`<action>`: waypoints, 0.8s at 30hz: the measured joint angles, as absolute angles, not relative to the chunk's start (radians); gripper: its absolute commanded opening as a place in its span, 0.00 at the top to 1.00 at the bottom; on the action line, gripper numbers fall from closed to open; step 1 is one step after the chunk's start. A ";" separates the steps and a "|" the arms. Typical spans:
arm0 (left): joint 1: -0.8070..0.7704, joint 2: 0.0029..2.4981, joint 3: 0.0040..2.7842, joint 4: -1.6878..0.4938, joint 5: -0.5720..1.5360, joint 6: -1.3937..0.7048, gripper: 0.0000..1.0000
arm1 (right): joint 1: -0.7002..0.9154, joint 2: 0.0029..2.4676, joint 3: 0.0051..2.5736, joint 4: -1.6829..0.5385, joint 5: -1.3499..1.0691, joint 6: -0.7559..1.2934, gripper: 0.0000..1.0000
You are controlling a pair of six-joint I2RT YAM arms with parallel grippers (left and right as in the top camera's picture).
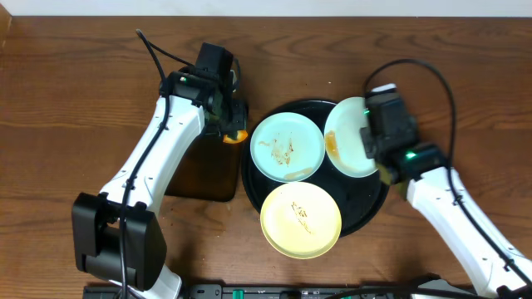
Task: Clean dirty plates on tray and stack at the side
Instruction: 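Lift the green plate and set it on the table at right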
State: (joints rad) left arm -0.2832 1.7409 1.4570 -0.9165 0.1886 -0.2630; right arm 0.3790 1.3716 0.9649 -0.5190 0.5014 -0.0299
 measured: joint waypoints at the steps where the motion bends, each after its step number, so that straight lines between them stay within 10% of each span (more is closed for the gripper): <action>1: -0.283 1.741 1.457 -0.916 0.189 -0.263 0.93 | 0.404 1.372 0.965 -0.513 0.536 -0.040 0.99; 24: -0.283 1.741 1.457 -0.916 0.189 -0.263 0.93 | 0.630 1.372 0.965 -0.377 0.989 -0.358 0.99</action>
